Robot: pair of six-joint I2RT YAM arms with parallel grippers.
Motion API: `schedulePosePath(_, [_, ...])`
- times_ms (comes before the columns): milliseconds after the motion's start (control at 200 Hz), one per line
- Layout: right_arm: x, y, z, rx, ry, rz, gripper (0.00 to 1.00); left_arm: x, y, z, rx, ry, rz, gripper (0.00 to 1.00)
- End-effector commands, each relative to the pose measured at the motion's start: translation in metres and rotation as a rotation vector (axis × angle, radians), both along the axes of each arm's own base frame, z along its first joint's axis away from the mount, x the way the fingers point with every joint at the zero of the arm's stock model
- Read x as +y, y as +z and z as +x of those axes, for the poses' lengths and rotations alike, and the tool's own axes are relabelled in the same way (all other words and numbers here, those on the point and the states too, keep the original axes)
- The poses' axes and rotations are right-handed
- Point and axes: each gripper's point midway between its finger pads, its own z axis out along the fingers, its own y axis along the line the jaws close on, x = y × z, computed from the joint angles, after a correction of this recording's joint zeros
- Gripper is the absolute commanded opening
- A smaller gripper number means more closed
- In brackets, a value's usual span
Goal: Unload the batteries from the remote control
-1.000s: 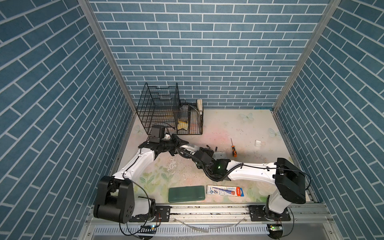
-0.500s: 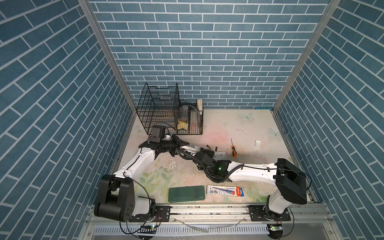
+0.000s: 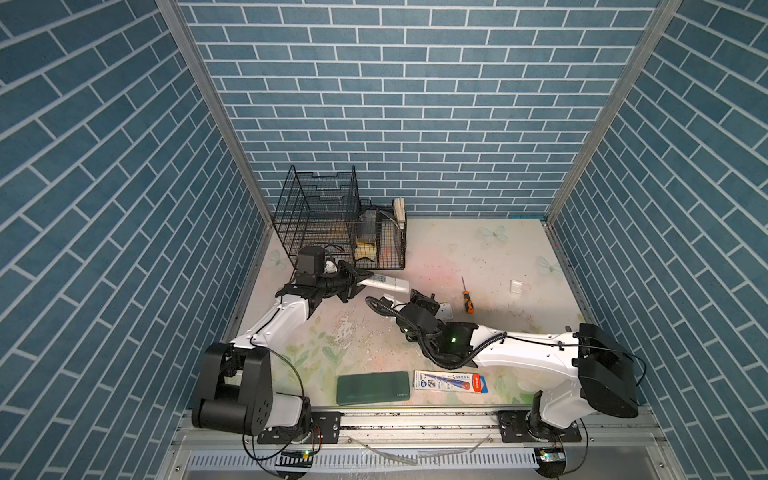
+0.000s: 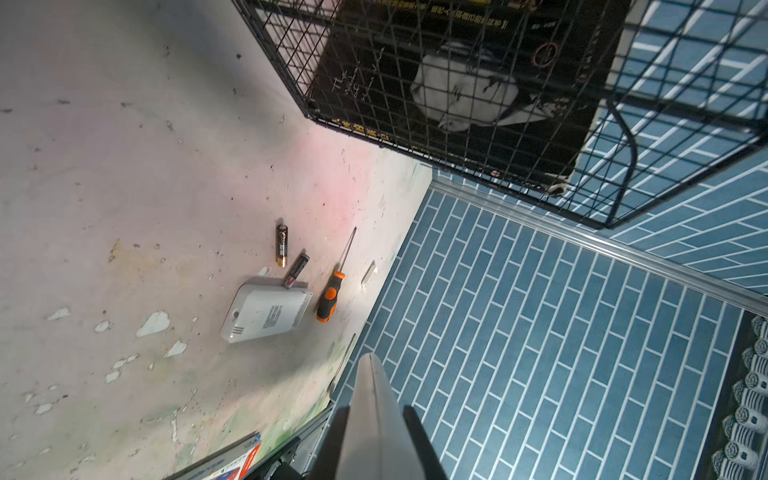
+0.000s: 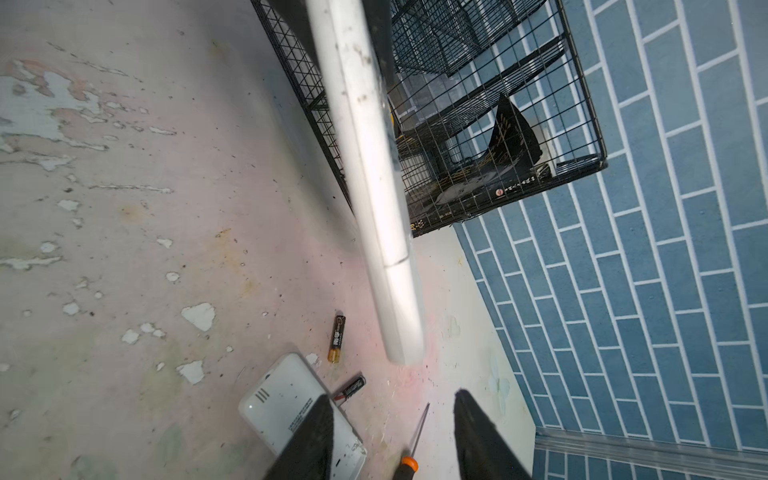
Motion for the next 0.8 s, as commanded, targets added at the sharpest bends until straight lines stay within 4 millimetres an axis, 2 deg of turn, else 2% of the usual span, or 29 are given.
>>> schedulePosePath(0, [-0.017,-0.002,-0.015,0.094,-0.036,0.088,0.48,0.002,0.012,0.016,-0.131,0.025,-0.020,0.00])
schedulePosePath(120, [-0.033,0.011,-0.021,0.181,-0.089,0.234,0.48,0.002,0.012,0.019,-0.230,0.036,-0.022,0.00])
schedulePosePath(165, [-0.041,0.018,-0.019,0.225,-0.126,0.301,0.48,0.000,0.021,0.019,-0.292,0.033,-0.019,0.00])
schedulePosePath(185, [-0.044,0.021,-0.019,0.251,-0.142,0.339,0.48,0.000,0.014,0.015,-0.293,0.031,-0.008,0.00])
schedulePosePath(250, [-0.057,0.032,-0.011,0.311,-0.212,0.449,0.48,-0.001,0.014,0.010,-0.330,0.022,0.020,0.00])
schedulePosePath(395, [-0.079,0.056,0.007,0.488,-0.316,0.761,0.48,-0.009,0.036,0.008,-0.478,0.001,-0.044,0.00])
schedulePosePath(595, [-0.085,0.076,0.025,0.684,-0.341,1.059,0.51,-0.025,0.055,0.003,-0.604,-0.042,-0.153,0.00])
schedulePosePath(795, [-0.088,0.086,0.039,0.828,-0.319,1.272,0.56,-0.043,0.052,-0.006,-0.652,-0.081,-0.205,0.00])
